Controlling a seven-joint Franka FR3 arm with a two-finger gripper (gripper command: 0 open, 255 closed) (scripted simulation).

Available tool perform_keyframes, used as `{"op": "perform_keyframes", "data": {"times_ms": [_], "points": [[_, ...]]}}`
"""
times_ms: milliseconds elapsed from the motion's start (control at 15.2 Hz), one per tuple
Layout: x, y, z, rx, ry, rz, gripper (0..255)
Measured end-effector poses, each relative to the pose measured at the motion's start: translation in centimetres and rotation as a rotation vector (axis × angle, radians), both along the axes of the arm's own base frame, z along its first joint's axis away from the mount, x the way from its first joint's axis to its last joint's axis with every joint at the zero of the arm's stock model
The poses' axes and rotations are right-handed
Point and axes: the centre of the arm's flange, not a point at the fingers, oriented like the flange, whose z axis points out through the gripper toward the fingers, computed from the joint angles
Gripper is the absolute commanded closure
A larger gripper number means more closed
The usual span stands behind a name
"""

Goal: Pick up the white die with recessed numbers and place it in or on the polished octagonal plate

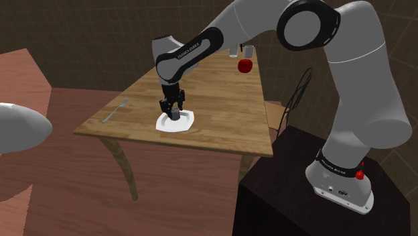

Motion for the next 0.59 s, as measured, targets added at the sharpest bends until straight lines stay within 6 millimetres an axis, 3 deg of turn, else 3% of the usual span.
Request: {"op": "perform_keyframes", "data": {"times_ms": [198, 594], "points": [[0.1, -0.1, -1.4, 0.000, 0.000, 0.000, 255], [0.0, 0.0, -1.8, 0.000, 0.000, 0.000, 255]]}}
